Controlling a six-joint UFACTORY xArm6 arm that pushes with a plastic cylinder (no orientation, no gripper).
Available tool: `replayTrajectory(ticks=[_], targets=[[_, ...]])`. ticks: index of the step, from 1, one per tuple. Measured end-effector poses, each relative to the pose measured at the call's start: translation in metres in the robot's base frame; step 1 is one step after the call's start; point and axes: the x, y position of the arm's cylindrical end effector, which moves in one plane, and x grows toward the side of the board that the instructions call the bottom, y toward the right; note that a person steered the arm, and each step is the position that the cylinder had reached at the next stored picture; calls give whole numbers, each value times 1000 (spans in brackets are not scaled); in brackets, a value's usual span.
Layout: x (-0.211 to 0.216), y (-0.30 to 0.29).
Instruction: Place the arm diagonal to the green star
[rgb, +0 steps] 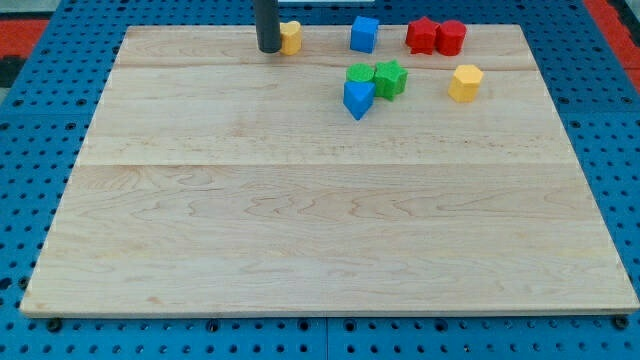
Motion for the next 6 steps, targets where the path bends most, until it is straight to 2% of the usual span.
replayTrajectory(ticks=[1, 2, 3, 4, 5, 6], targets=[[0, -18], [-5, -1], [12, 11], [74, -15], [187, -10], [196, 120]])
